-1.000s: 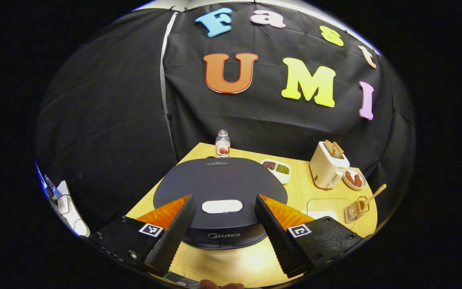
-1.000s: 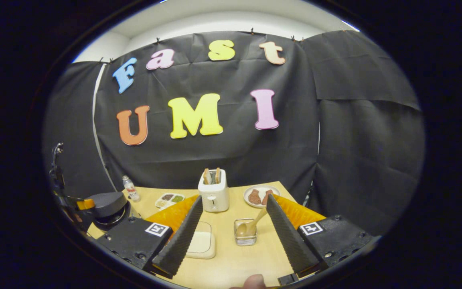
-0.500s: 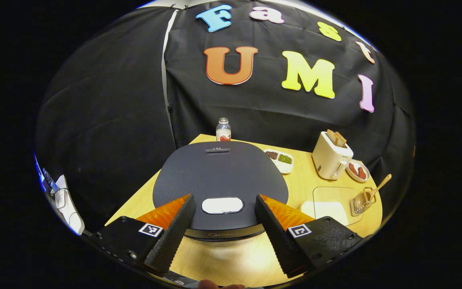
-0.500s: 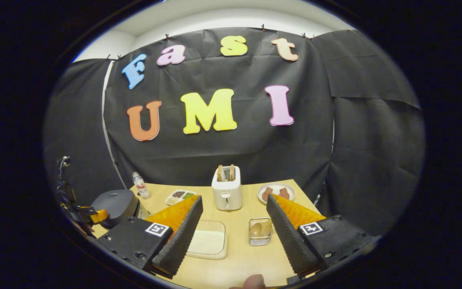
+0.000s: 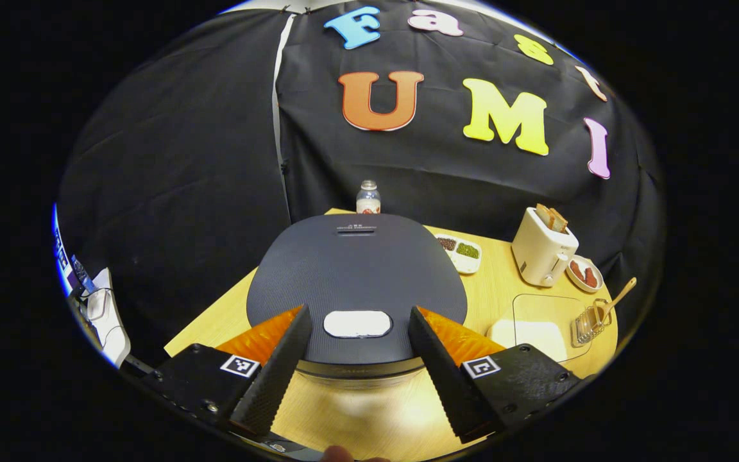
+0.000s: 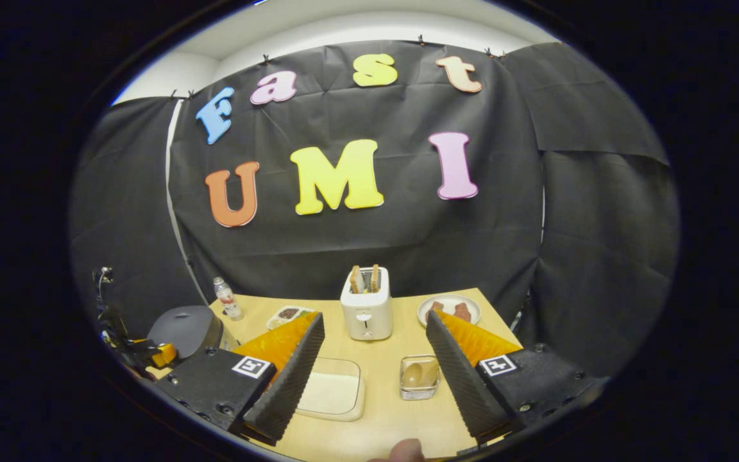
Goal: Close the left gripper, press the button to open the rice cooker; take a wooden spoon from the chopstick holder with the right hand, scoop a spoonful of rice and pour it into the rice cooker, then put the wooden spoon back into the chopstick holder.
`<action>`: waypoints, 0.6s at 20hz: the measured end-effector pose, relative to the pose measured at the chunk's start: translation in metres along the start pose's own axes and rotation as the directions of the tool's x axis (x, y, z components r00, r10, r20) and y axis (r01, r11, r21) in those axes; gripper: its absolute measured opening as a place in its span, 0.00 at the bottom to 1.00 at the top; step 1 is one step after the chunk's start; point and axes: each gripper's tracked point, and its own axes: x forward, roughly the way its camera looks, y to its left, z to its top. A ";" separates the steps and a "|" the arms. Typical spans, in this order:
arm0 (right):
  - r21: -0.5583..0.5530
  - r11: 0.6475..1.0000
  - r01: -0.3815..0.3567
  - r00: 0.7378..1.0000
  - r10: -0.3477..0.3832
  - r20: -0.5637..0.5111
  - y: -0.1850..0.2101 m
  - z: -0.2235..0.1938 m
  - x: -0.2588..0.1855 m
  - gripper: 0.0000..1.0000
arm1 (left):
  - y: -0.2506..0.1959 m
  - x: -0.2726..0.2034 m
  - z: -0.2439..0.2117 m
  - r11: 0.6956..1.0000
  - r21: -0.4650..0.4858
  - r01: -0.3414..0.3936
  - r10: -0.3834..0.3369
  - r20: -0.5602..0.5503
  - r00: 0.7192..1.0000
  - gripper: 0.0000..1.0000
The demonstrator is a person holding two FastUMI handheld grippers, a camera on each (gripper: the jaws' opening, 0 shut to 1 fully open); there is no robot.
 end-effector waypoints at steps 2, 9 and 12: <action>-0.005 0.999 -0.032 0.999 0.032 0.004 0.000 0.005 0.011 1.00 | 0.000 -0.002 0.001 1.000 -0.012 -0.009 0.009 0.004 1.000 1.00; -0.056 0.989 -0.135 0.989 0.138 0.058 0.003 0.022 0.028 1.00 | -0.002 0.001 0.009 1.000 0.002 -0.031 0.030 0.087 0.996 0.98; -0.066 0.989 -0.135 0.986 0.140 0.087 0.005 0.031 0.014 1.00 | -0.006 -0.011 0.025 0.999 -0.035 -0.017 0.022 0.130 0.991 0.96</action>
